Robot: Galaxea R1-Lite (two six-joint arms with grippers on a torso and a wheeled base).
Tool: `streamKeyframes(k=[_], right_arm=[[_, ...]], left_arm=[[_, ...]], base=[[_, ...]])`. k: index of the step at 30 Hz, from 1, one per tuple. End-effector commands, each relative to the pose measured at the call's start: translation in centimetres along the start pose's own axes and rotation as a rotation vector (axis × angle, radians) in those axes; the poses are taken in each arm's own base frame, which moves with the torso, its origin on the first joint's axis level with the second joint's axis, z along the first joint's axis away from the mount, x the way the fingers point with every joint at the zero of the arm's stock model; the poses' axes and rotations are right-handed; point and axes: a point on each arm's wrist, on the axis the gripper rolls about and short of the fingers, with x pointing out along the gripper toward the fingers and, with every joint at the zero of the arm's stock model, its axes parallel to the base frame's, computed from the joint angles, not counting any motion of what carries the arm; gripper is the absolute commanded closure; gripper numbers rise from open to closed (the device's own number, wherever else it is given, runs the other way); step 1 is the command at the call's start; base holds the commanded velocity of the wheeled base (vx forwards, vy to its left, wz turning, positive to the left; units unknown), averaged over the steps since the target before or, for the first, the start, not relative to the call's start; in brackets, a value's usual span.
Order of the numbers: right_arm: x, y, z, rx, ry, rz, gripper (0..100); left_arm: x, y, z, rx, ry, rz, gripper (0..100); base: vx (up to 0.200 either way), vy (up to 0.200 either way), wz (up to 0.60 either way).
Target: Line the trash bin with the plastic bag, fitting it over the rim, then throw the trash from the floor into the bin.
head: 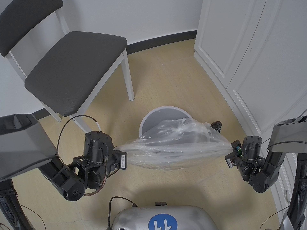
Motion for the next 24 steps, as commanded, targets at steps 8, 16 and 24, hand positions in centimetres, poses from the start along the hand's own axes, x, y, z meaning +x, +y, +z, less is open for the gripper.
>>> streamKeyframes(k=[8, 16, 24], right_arm=[[4.1, 2.3, 0.8, 0.104, -0.072, -0.096, 100], [5.5, 2.8, 2.6, 0.221, -0.134, -0.147, 100], [4.6, 3.2, 0.6, 0.146, -0.064, -0.114, 100]], left_arm=[[2.3, -0.6, 0.5, -0.063, -0.136, 0.011, 100], [2.4, -0.8, 1.6, -0.106, -0.244, 0.001, 100], [2.3, -0.4, -0.5, -0.025, -0.17, 0.016, 100]], base=[[0.0, 0.0, 0.0], [0.0, 0.0, 0.0], [0.0, 0.0, 0.0]])
